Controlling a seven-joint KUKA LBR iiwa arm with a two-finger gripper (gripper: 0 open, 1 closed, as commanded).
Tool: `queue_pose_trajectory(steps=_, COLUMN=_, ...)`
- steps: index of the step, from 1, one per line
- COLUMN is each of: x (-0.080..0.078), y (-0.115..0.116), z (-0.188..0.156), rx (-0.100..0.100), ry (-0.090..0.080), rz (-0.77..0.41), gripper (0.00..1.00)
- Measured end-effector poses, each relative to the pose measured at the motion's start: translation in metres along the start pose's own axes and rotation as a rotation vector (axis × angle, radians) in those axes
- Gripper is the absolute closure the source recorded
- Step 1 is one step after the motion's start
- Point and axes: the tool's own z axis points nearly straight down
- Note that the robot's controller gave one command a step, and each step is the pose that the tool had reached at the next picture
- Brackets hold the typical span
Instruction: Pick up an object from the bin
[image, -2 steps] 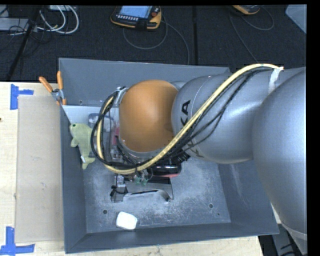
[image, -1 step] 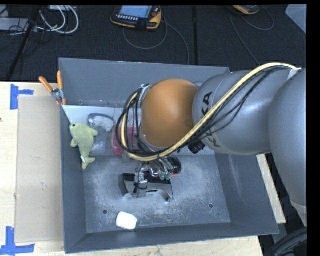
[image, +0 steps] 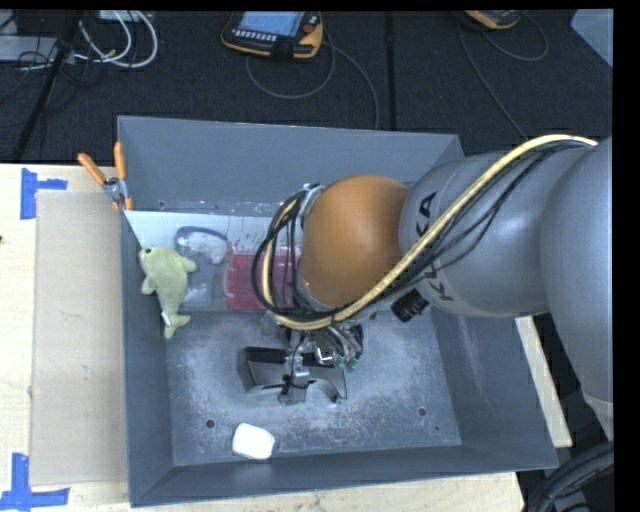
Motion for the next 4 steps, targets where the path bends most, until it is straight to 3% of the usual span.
queue_pose_trajectory(steps=1, x=-0.007, y=-0.012, z=0.063, rx=-0.001, ry=-0.002, rz=0.022, gripper=0.00)
queue_pose_trajectory(steps=2, x=-0.006, y=-0.029, z=0.073, rx=-0.002, ry=0.000, rz=0.103, gripper=1.00)
queue_pose_trajectory(steps=4, x=-0.005, y=-0.029, z=0.070, rx=-0.001, ry=0.007, rz=0.104, gripper=1.00)
